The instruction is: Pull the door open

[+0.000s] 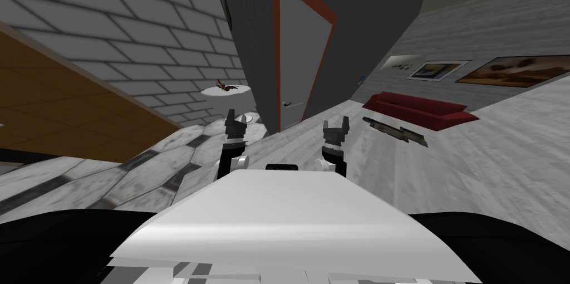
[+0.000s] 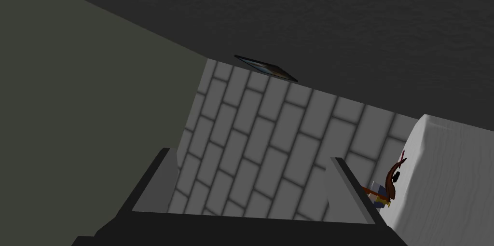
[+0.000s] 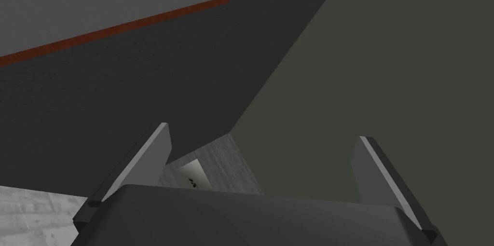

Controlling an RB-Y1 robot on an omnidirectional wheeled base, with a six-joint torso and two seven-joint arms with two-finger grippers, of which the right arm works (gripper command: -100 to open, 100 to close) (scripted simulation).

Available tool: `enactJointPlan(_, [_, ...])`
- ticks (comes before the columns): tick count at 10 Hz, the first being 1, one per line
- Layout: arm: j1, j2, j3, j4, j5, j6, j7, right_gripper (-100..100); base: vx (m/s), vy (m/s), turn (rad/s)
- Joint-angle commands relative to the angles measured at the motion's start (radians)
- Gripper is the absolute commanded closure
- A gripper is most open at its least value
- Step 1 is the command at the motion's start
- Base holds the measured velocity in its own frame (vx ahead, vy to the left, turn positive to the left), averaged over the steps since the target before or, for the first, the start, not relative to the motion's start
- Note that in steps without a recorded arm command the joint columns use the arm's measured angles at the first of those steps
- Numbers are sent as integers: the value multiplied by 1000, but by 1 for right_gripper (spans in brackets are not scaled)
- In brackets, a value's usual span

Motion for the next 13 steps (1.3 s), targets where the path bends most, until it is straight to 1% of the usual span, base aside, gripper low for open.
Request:
enactJointPlan(1, [-12,-16,0,37,-1,-8,-5,-100,46,-92,127])
enactJointPlan(3, [-21,-26,-1,63,-1,-14,-8,-100,107,15,72])
enactJointPlan(4, [-31,-38,-1,93,-2,-21,-12,-100,97,22,104])
enactJointPlan(8, [-57,-67,-2,170,-3,-38,-22,-100,89,1,86])
enactJointPlan(13, [-97,-111,-3,292,-5,-66,-38,-100,89,-13,105])
